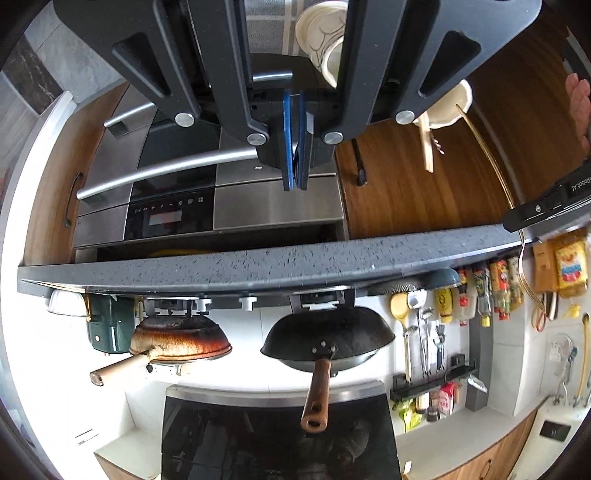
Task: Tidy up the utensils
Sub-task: 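Lift the gold fork and silver spoon and carry both over the ceramic holder, then drop the gold fork into the larger pot while the right drops the spoon in the smaller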
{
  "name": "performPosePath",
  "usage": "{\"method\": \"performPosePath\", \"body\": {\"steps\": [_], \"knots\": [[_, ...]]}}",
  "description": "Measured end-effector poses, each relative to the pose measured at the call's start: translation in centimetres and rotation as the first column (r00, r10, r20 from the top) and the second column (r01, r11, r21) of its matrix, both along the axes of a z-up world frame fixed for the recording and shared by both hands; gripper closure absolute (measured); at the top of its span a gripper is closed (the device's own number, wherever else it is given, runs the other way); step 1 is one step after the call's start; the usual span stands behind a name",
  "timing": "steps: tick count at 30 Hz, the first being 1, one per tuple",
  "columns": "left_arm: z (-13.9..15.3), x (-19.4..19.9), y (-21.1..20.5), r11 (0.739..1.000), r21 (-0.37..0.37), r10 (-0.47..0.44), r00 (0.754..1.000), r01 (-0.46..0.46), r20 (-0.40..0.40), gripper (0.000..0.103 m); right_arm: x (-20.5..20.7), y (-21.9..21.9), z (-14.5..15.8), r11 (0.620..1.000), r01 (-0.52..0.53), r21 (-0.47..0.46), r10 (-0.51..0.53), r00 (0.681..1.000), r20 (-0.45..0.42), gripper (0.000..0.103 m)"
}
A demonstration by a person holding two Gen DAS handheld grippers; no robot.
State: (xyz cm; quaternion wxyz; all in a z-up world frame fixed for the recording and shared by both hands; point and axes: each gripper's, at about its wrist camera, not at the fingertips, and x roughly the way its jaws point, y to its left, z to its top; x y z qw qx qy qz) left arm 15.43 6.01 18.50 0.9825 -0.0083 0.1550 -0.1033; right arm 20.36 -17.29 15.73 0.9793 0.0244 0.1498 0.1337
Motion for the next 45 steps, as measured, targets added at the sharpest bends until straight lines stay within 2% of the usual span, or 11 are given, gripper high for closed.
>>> {"method": "performPosePath", "body": {"steps": [8,16,32,45], "knots": [[-4.5,2.2,0.4,1.0,-0.013,-0.009,0.995,0.008,-0.101,0.097,1.4,1.8,-3.6,0.997,-0.01,-0.082,0.008,1.0,-0.026,0.101],[-7.4,2.5,0.0,1.0,-0.009,-0.026,0.986,0.025,-0.164,0.097,0.9,3.4,-5.8,0.986,-0.094,-0.14,0.089,0.995,-0.048,0.101],[-9.8,3.1,-0.9,0.999,-0.004,-0.053,0.97,0.053,-0.239,0.097,1.4,3.6,-7.3,0.981,-0.126,-0.146,0.107,0.986,-0.129,0.101],[-10.3,3.5,-1.1,0.999,0.008,-0.043,0.964,0.046,-0.263,0.097,1.7,3.0,-7.7,0.983,-0.125,-0.134,0.103,0.981,-0.164,0.101]]}}
